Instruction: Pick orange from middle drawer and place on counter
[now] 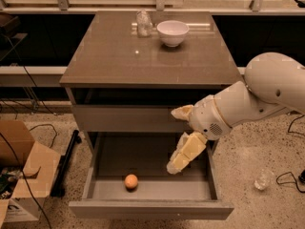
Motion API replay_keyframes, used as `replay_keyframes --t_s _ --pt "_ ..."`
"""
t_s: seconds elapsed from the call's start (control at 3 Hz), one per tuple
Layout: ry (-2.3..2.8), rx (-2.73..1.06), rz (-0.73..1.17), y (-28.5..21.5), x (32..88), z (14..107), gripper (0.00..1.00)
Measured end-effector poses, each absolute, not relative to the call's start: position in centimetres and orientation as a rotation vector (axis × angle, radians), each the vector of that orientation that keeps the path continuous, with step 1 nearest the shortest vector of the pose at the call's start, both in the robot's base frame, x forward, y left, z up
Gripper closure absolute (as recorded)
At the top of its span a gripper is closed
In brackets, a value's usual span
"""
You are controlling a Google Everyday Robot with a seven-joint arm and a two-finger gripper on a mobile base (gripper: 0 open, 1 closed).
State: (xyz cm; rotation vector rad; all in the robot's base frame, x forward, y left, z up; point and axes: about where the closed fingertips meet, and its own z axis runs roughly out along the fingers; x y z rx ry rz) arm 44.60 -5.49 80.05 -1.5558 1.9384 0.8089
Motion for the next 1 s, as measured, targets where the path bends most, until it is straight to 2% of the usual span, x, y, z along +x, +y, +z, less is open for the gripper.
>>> replay_keyframes --t_s 1.0 --pt "1.925 -1.429 0.839 -0.3 48.0 71.9 0.0"
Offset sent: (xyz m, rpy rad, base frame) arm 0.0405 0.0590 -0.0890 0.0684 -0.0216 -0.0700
